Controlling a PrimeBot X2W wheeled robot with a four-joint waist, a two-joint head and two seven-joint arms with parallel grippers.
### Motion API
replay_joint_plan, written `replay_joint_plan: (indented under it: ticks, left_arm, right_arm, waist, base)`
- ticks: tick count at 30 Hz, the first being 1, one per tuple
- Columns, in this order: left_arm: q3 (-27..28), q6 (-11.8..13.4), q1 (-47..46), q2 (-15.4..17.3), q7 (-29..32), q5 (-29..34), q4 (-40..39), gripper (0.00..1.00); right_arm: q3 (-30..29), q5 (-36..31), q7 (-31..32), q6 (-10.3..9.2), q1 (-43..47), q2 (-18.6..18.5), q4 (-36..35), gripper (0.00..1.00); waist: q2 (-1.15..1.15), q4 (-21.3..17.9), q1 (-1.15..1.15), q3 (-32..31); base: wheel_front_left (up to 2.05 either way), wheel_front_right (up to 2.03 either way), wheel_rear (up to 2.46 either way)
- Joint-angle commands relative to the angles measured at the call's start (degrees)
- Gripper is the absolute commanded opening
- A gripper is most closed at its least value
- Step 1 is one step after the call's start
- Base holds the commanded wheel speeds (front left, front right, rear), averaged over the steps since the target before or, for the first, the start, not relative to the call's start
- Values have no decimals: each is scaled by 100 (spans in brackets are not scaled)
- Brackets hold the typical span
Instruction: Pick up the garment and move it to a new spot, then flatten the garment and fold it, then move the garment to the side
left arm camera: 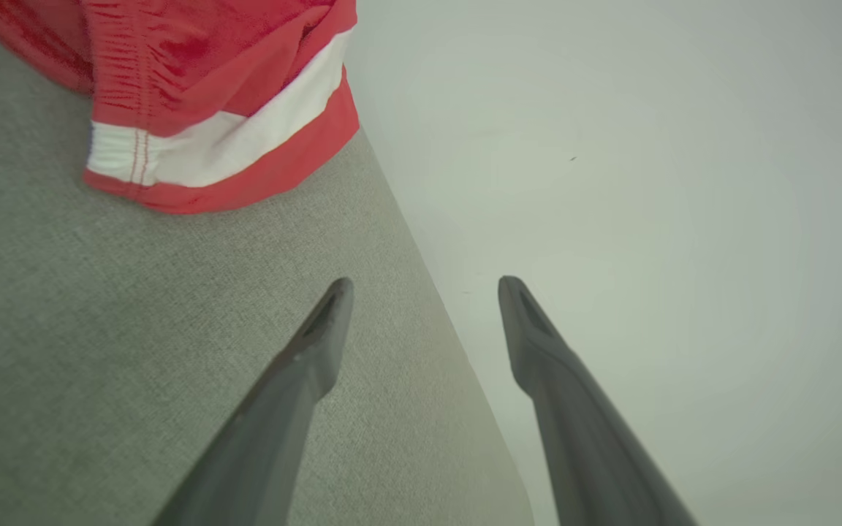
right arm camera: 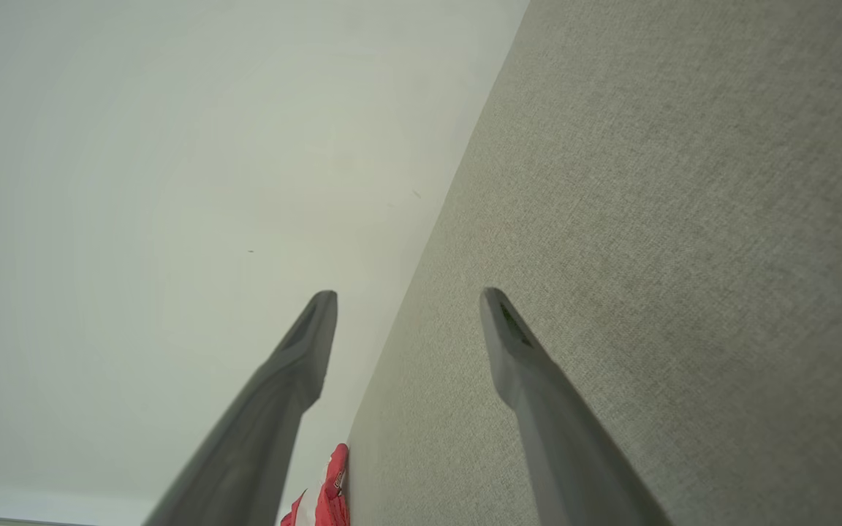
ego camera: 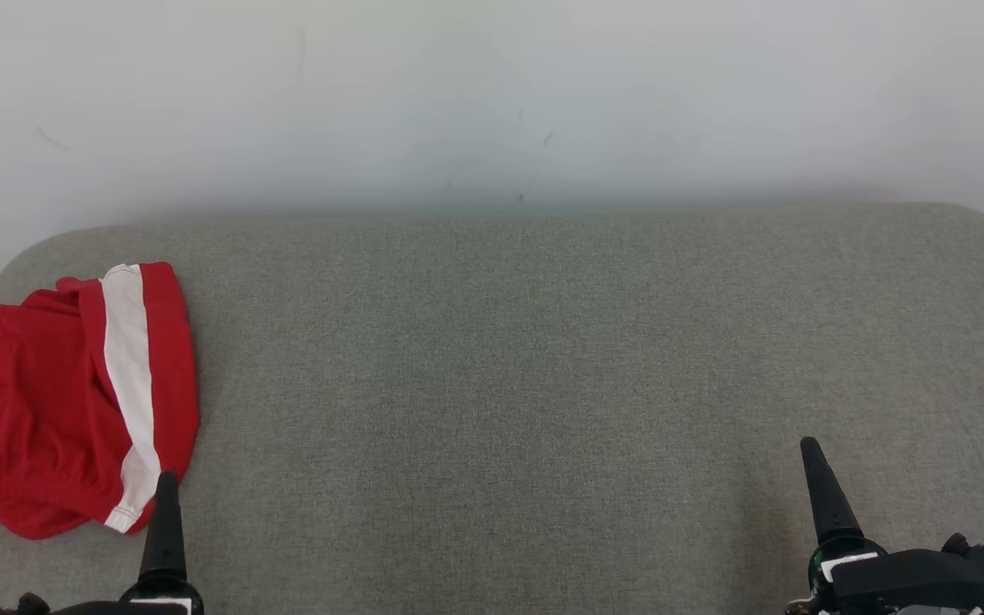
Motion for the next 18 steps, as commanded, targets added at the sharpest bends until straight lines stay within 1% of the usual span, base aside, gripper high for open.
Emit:
replay_joint_plan:
  ticks: [1,9,10,11,18]
  left_arm:
    - [18,5,-44,23,-74,305,-146,100]
    - [-84,106,28,27,-244,1423,-323,100]
    - [-84,106,28,27,-244,1423,-323,100]
    - [-94,117,36,27,-267,1560,-343,100]
    - [-209,229,92,39,-403,2663,-450,100]
  right_arm:
    - [47,-270,-67,-2,-92,-39,-106,100]
    - [113,-1221,-238,-3,-109,-28,-167,100]
    - [113,-1221,-238,-3,-109,-28,-167,100]
    - [112,-1337,-260,-3,-110,-25,-178,100]
    - [159,-2232,-394,-4,-101,-11,-273,100]
  waist:
    - [0,0,0,1]
    - [0,4,0,4]
    - [0,4,0,4]
    - [0,4,0,4]
    - [0,3,0,4]
  base:
    - [0,0,0]
    - [0,0,0]
    - [0,0,0]
    - [0,0,0]
    - [0,0,0]
